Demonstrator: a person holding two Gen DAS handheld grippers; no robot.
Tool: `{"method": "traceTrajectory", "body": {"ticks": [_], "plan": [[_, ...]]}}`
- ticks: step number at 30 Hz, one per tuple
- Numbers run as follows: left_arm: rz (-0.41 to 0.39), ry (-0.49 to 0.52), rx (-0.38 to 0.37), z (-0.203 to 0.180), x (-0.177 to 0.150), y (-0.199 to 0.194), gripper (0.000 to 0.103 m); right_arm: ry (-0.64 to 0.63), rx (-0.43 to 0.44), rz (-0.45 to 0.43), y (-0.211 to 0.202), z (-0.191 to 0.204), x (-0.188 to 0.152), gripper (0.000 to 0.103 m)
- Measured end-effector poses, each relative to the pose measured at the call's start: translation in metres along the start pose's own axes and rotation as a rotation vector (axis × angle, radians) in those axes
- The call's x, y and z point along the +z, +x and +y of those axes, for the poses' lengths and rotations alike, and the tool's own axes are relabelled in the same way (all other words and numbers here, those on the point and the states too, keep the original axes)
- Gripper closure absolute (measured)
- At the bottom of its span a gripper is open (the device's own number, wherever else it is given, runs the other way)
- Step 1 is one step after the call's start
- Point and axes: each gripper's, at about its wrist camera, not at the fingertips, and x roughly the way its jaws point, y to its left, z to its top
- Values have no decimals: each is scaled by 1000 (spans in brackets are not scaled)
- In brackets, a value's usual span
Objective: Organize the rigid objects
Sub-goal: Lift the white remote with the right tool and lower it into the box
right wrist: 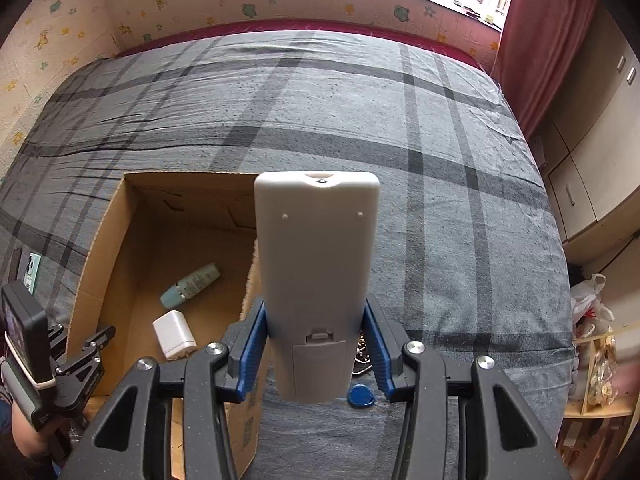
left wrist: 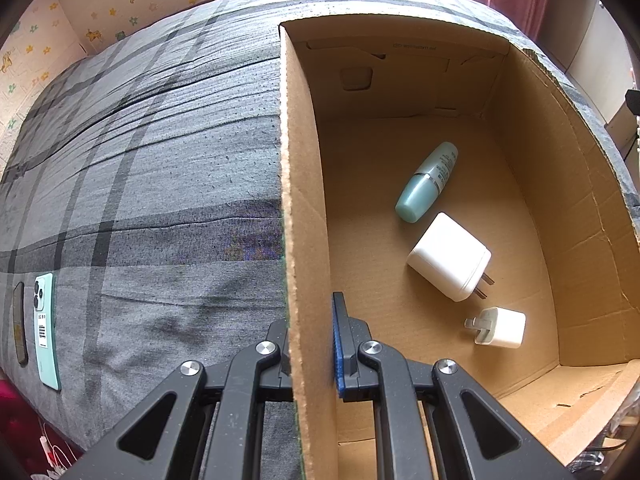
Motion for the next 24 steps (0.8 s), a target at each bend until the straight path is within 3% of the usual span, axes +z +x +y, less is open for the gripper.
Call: {"method": "traceTrajectory", "body": {"ticks": [12, 24], "plan": [[0, 0, -2, 0, 0, 0, 91, -132, 122, -2, -7, 81, 7, 54], [0, -1, -4, 1, 0, 0, 91, -229, 118, 103, 42, 130, -9, 54]]}}
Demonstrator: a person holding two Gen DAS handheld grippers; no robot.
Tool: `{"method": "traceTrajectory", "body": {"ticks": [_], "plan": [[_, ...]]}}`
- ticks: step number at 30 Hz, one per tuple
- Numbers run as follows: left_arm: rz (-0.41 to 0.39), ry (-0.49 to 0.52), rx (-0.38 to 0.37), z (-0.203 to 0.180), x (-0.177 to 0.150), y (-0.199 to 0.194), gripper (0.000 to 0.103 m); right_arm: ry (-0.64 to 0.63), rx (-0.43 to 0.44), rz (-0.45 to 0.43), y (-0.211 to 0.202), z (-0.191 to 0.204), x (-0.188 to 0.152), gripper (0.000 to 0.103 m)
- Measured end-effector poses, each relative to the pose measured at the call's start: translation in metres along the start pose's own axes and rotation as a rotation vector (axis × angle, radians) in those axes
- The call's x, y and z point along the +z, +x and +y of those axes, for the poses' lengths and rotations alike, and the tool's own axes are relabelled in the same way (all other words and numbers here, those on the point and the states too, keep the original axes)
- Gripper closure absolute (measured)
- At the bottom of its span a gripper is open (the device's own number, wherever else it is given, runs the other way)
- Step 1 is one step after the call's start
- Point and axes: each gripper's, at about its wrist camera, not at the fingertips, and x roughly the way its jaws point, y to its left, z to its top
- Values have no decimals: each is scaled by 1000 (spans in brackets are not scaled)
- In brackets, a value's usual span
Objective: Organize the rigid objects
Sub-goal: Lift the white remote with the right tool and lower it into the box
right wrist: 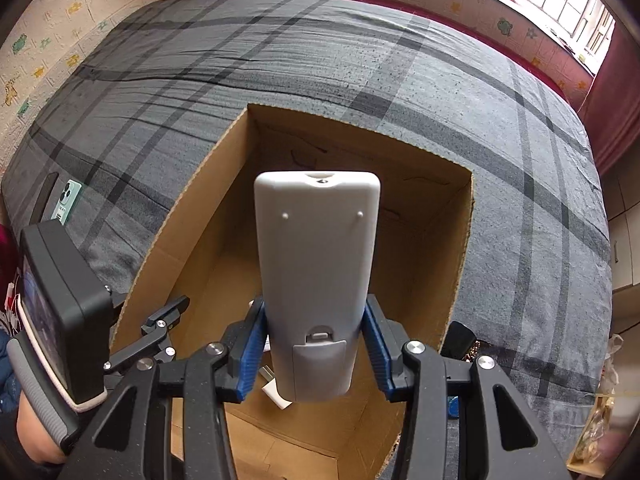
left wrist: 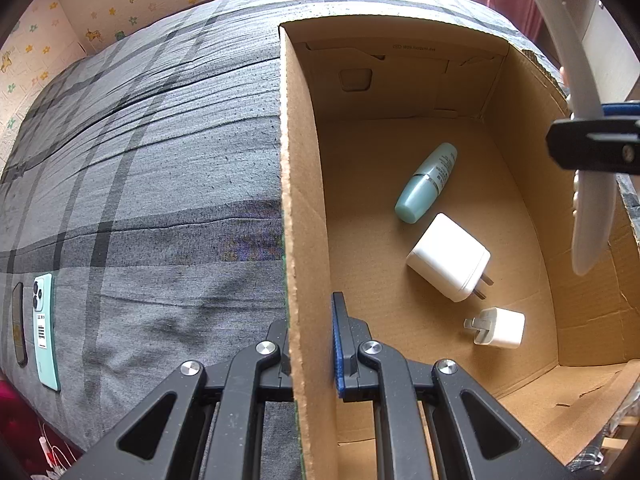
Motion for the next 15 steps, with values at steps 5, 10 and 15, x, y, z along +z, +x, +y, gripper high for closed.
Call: {"method": "traceTrajectory", "body": {"ticks": [5, 10, 15], "plan": [[0, 1, 1, 0, 0, 0, 91, -22, -27, 67, 32, 7, -4, 54], [0, 2, 2, 0, 0, 0, 91, -60, -93, 120, 59, 13, -9, 54], [1, 2, 1, 0, 0, 0, 91, -61, -117, 156, 80, 14, -11, 54]]}}
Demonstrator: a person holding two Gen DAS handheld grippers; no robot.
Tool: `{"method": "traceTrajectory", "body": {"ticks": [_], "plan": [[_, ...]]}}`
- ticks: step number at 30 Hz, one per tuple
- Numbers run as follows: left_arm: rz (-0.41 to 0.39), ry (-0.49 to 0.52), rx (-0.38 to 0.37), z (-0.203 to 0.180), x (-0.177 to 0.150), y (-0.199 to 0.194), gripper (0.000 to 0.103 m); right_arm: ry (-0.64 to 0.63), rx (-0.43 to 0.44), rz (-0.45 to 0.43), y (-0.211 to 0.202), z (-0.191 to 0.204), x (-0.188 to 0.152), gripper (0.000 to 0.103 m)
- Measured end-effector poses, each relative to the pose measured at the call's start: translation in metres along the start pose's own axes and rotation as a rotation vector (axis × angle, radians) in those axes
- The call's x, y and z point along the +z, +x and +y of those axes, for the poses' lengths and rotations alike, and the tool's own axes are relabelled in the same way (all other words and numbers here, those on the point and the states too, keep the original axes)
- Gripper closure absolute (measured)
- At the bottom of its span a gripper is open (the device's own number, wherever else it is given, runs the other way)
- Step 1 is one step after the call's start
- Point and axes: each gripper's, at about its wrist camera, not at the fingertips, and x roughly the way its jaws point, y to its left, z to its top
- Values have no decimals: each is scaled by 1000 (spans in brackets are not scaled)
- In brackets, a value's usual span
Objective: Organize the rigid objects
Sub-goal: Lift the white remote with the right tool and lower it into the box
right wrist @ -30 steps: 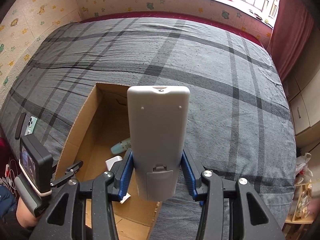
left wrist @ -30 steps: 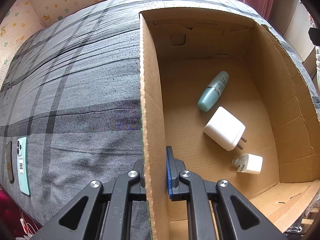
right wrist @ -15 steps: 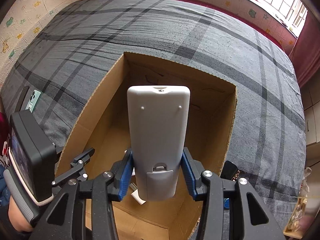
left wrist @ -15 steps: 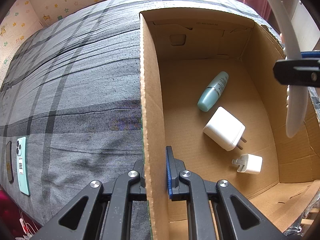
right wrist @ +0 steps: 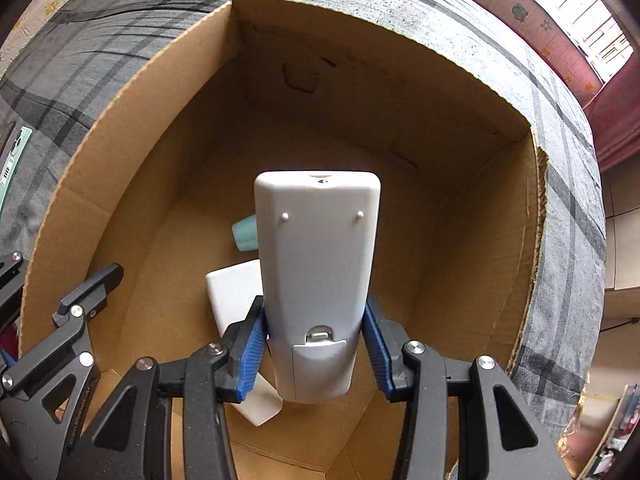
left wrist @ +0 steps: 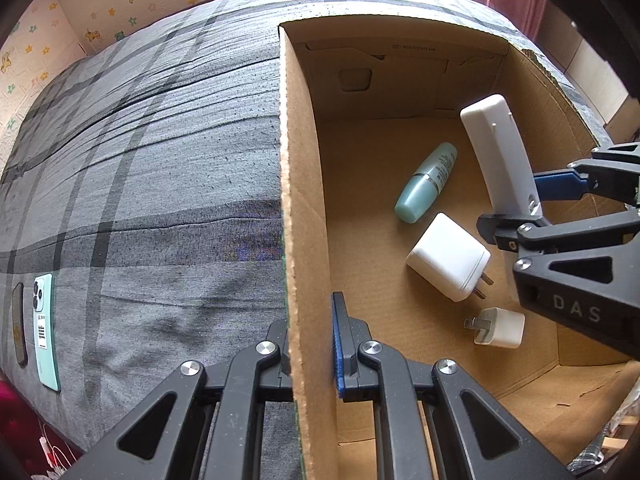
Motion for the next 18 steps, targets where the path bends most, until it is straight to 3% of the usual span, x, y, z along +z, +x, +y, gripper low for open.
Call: {"method": "traceTrajectory", "body": {"ticks": [18], "plan": [[-1, 8, 8, -1, 0, 0, 91, 44, 67, 38, 17, -25, 4, 54]]}}
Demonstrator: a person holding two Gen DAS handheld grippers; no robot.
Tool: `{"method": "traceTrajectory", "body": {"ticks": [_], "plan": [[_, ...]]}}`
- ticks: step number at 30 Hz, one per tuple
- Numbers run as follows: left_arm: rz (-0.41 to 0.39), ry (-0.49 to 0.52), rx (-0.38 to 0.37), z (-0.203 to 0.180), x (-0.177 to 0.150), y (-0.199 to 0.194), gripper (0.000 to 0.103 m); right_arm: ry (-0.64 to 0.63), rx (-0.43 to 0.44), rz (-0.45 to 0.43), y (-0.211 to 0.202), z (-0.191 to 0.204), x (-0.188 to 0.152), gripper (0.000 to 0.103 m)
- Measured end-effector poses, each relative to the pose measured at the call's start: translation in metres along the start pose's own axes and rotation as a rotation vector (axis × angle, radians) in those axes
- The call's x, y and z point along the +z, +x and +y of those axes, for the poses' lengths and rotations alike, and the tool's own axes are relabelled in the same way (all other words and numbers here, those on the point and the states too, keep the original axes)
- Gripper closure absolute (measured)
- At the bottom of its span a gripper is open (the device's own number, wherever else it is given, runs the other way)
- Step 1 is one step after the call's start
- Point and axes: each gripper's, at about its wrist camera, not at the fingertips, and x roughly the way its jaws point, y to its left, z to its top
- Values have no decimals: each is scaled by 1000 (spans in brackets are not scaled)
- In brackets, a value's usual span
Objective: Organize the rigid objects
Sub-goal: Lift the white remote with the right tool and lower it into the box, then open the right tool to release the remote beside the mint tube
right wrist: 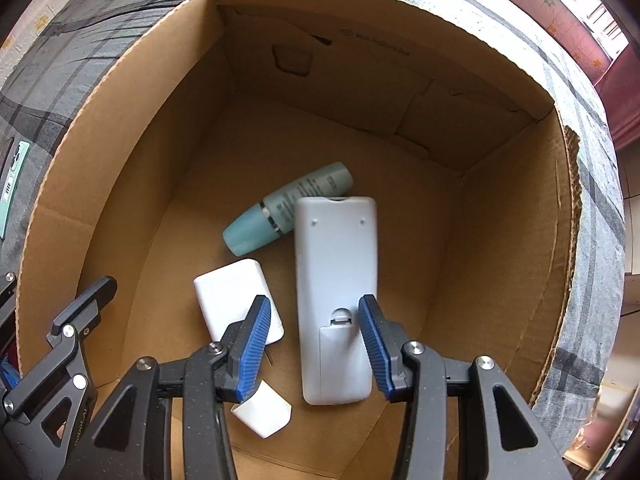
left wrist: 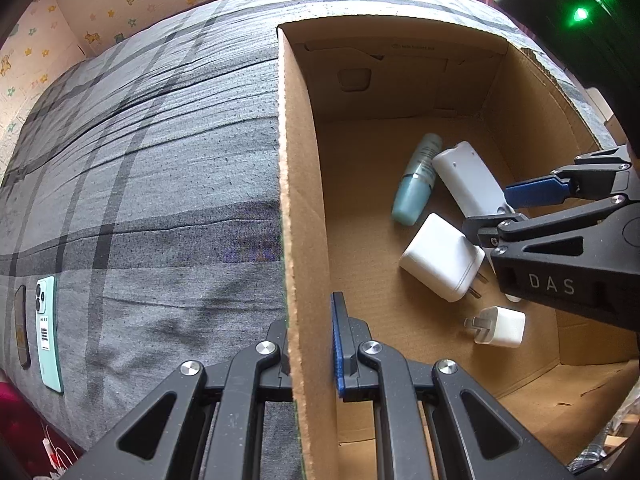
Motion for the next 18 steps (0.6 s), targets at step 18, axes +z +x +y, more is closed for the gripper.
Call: {"method": "traceTrajectory", "body": {"ticks": [18], "plan": [[2, -5, 3, 0, 0, 0, 91, 7, 7, -136, -44, -16, -15, 18]]}}
